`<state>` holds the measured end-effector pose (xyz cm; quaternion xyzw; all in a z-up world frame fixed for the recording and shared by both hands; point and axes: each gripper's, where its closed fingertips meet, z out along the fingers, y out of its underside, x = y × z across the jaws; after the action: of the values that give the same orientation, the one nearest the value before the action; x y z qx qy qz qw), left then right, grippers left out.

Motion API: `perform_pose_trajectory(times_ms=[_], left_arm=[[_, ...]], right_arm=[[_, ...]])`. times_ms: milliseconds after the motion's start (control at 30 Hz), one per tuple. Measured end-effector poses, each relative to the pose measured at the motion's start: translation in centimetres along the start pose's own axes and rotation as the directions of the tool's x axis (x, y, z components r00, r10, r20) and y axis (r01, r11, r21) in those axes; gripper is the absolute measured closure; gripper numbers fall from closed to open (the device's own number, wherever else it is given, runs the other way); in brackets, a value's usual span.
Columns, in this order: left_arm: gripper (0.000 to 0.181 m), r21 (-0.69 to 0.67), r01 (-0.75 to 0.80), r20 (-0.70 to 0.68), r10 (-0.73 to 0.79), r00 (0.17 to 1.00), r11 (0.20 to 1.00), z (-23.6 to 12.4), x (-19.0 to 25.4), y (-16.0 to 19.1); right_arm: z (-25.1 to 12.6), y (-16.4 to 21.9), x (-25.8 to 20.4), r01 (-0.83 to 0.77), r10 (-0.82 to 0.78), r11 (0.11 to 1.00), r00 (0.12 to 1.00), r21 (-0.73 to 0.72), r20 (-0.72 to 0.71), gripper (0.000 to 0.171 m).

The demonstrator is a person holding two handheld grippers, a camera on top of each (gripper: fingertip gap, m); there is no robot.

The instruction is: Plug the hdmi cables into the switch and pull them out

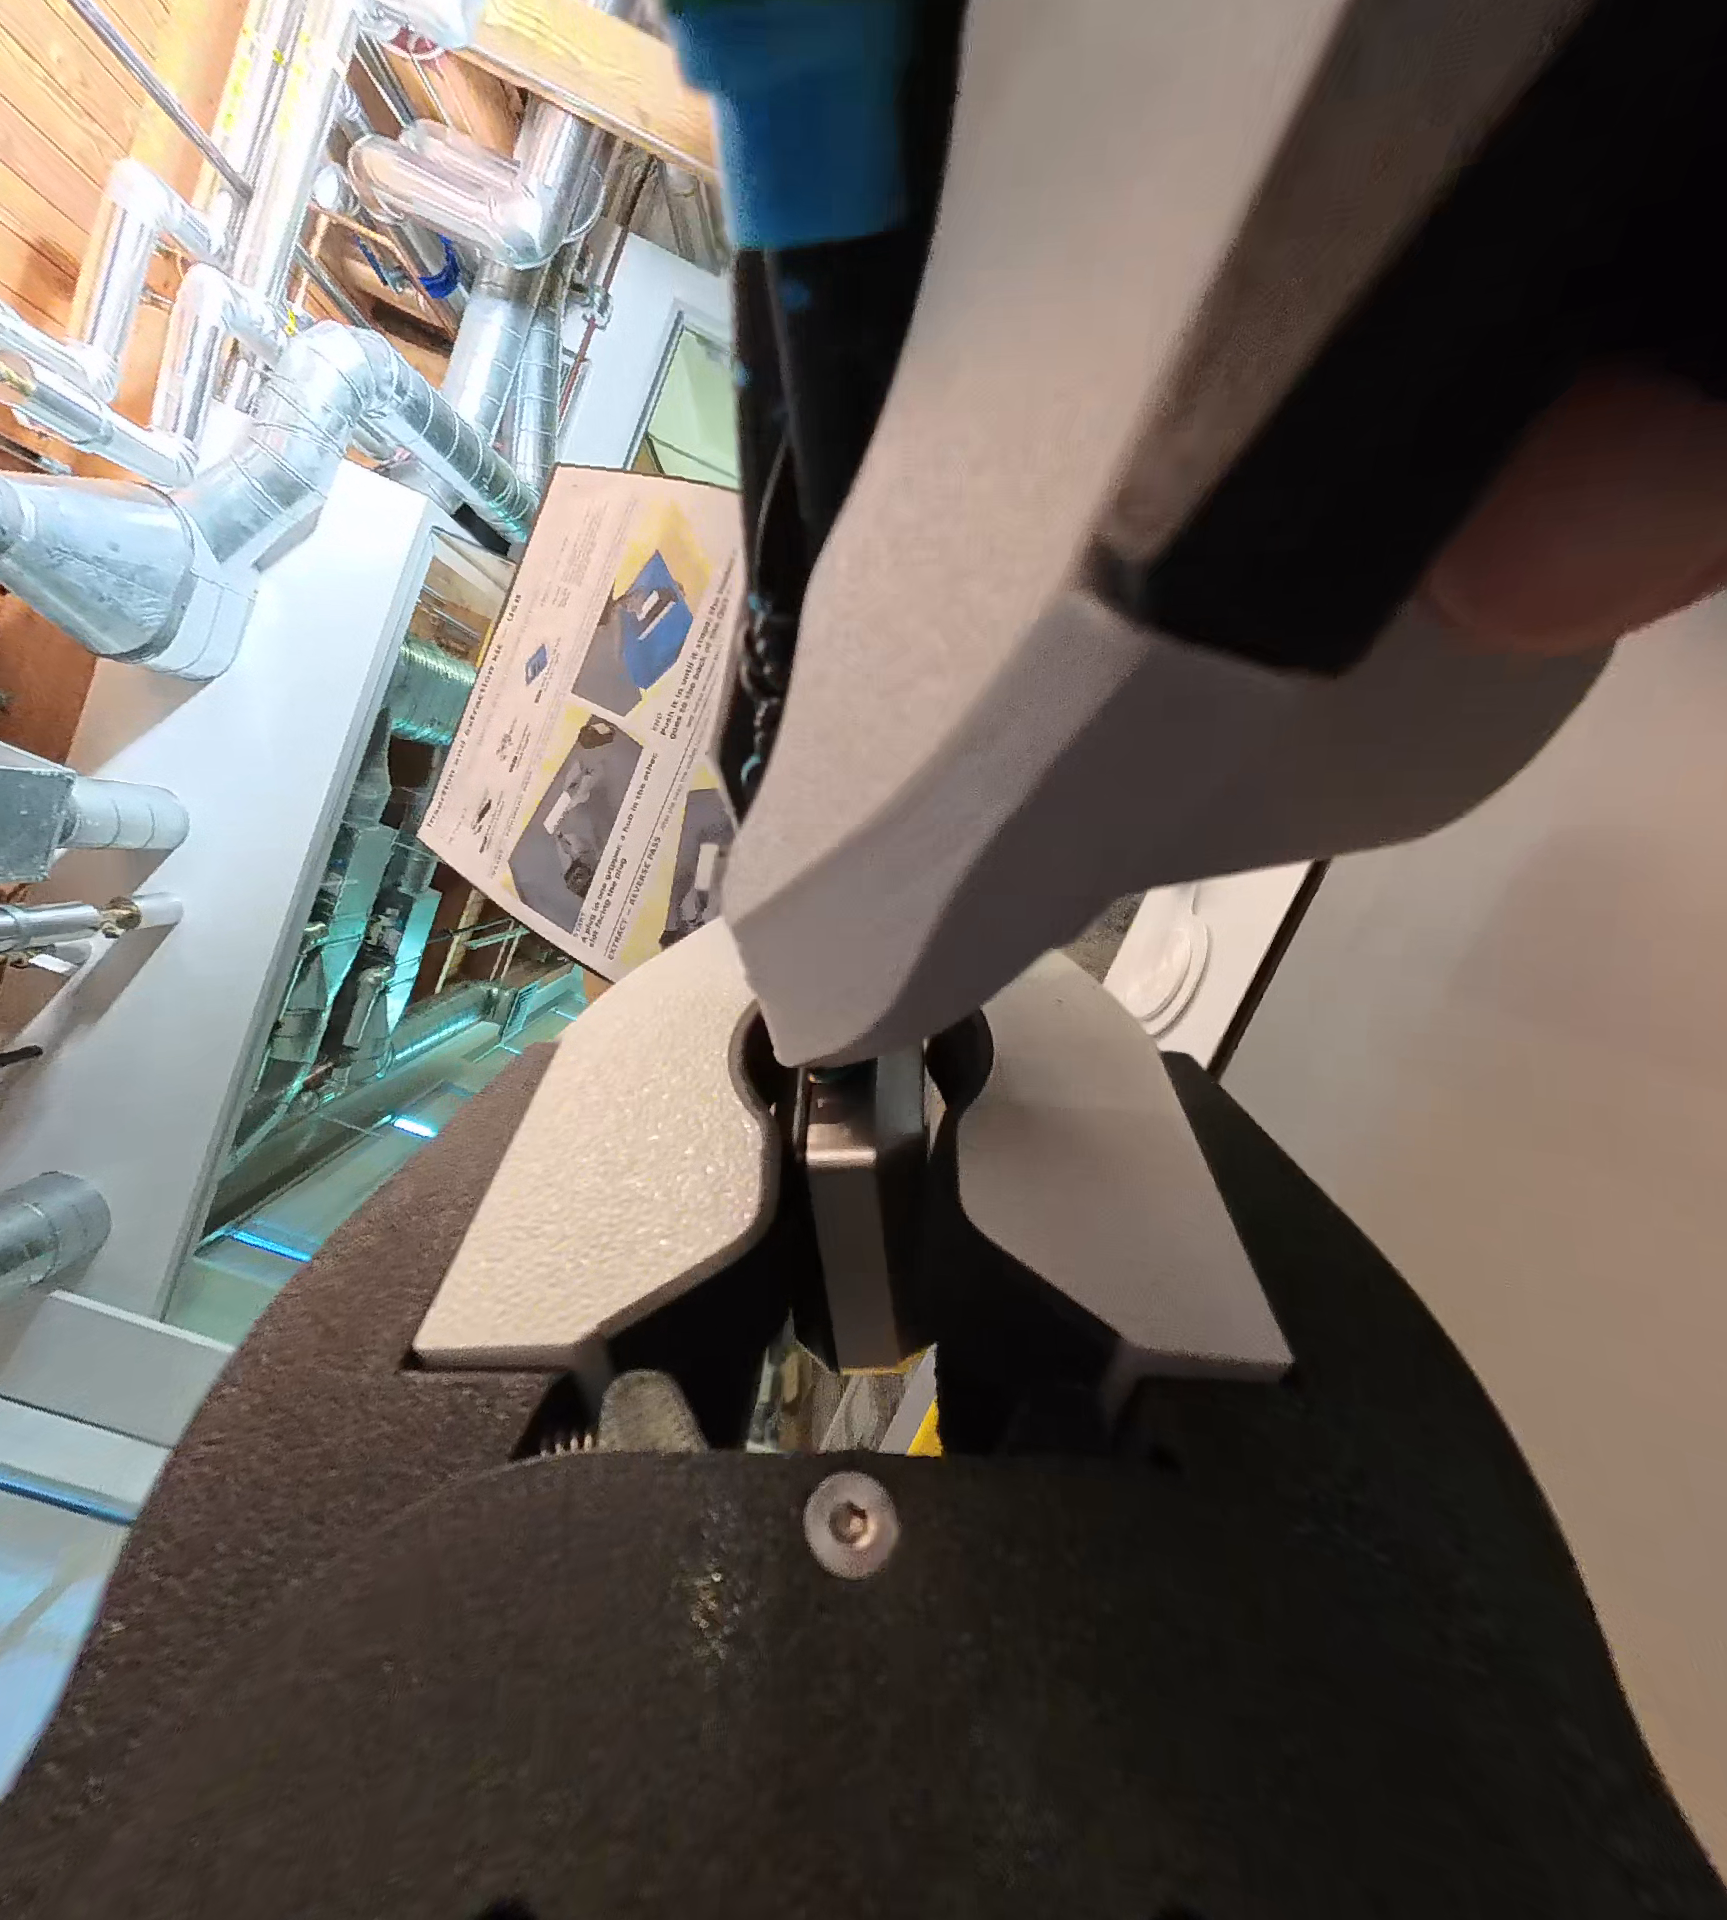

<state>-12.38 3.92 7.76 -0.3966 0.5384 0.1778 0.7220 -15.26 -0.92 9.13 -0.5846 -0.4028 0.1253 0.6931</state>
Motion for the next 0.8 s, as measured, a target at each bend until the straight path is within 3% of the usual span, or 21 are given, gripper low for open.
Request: perform_pose_trajectory(times_ms=[133, 433, 467, 500, 533, 567, 600, 700, 800], left_arm=[[0.156, 0.0, 0.004, -0.011, -0.004, 1.0, 1.0, 0.0, 0.1, 0.0], [0.156, -0.013, -0.027, 0.005, 0.027, 1.0, 1.0, -0.1, -0.1, 0.0], [0.157, -0.058, -0.026, 0.002, 0.026, 1.0, 0.998, 0.2, -0.2, 0.9], [0.158, -0.207, -0.009, -0.025, 0.004, 1.0, 0.978, 0.9, -0.2, 4.1], [0.156, -0.338, 0.019, -0.062, -0.043, 0.997, 0.941, 1.4, -0.1, 7.8], [0.156, -0.344, 0.062, -0.073, -0.093, 0.993, 0.937, 1.5, -0.4, 9.2], [0.157, -0.266, 0.121, -0.052, -0.14, 0.989, 0.956, 1.1, -1.4, 8.1], [0.158, -0.091, 0.099, 0.0, -0.099, 0.995, 0.991, -0.1, -3.0, 3.2], [0.158, -0.004, 0.049, 0.013, -0.049, 0.999, 0.999, -0.9, -2.6, 0.6]], right_arm=[[0.0, 0.1, 0.0, 0.081, -0.083, 0.996, 0.996, -0.041, -0.039, 0.149], [-0.1, -0.1, 0.0, -0.144, 0.144, 0.99, 0.988, -0.004, 0.048, 0.151], [-0.3, -0.3, 0.1, -0.146, 0.145, 0.989, 0.989, 0.013, 0.043, 0.15], [-1.7, -2.8, 0.4, -0.129, 0.125, 0.979, 0.992, 0.155, 0.034, 0.15], [-3.7, -5.0, 1.7, -0.083, 0.094, 0.973, 0.995, 0.214, -0.04, 0.15], [-5.4, -6.4, 3.2, 0.033, 0.003, 0.977, 0.986, 0.21, -0.167, 0.151], [-6.1, -6.2, 4.4, 0.092, -0.052, 0.983, 0.969, 0.158, -0.242, 0.15], [-5.1, -4.2, 5.1, -0.086, 0.097, 0.988, 0.992, 0.128, -0.083, 0.15], [-4.4, -2.6, 5.3, -0.089, 0.09, 0.995, 0.995, 0.039, -0.038, 0.15]])
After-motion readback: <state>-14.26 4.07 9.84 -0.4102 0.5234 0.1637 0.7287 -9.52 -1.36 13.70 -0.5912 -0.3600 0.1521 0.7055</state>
